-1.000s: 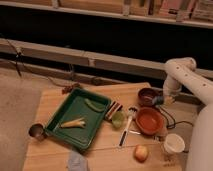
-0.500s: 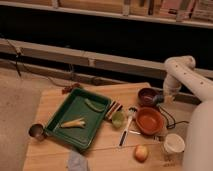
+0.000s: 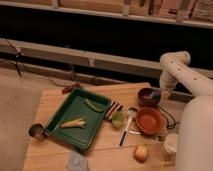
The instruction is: Wipe purple bowl with sponge
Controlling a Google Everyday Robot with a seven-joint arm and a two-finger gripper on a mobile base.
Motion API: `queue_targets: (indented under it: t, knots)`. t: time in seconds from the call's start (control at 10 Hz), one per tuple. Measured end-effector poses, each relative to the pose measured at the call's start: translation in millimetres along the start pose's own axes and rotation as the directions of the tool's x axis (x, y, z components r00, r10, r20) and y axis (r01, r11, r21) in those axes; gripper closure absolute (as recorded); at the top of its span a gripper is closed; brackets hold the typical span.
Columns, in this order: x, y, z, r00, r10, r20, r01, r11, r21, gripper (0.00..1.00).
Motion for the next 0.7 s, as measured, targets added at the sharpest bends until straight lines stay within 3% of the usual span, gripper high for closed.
queue_targets:
  t: [0.2, 0.4, 0.7]
  knots:
    - [-20.0, -14.9, 16.7, 0.998, -0.054, 0.032, 0.055, 0.998, -0.021, 1.00]
    - [-45.5, -30.7, 16.1, 0.992, -0.112, 0.050, 0.113, 0.993, -0.028, 1.00]
    - [-64.0, -48.5, 5.2, 0.983, -0.178, 0.046, 0.179, 0.984, -0.020, 1.00]
